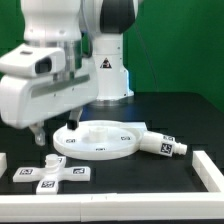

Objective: Assemble round table

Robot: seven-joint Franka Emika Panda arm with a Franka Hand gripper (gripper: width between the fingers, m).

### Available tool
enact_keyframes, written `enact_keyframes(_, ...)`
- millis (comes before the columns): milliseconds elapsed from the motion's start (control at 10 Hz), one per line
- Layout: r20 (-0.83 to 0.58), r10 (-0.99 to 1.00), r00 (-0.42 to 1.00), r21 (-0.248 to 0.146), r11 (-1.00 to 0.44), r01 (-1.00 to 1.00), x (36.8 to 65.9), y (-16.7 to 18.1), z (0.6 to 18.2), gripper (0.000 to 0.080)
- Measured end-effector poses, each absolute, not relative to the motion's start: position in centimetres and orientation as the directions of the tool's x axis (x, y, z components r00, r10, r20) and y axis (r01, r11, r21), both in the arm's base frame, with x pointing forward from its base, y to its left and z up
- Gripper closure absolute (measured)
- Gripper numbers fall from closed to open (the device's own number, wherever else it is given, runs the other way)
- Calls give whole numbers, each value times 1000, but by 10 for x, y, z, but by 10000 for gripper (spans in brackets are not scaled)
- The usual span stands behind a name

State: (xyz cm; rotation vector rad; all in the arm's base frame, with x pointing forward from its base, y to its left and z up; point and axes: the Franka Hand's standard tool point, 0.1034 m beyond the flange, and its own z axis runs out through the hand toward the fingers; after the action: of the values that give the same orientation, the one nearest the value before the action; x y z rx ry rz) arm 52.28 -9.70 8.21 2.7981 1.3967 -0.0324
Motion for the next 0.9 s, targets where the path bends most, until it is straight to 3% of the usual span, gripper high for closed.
enact_keyframes(100, -15, 781, 624, 20, -624, 781, 524, -84, 91, 154)
enact_keyframes(300, 6, 828, 561, 52, -560, 827, 525, -33, 90, 151)
enact_keyframes(400, 16, 846, 533, 78, -532, 843, 530, -24, 90, 151)
enact_keyframes(700, 18, 842, 539, 84, -538, 838, 530, -21, 90, 151)
enact_keyframes(800, 32, 860, 510, 112, -510, 853, 528, 7, 92, 151)
enact_keyframes(900, 32, 885, 464, 112, -465, 878, 522, 41, 92, 151)
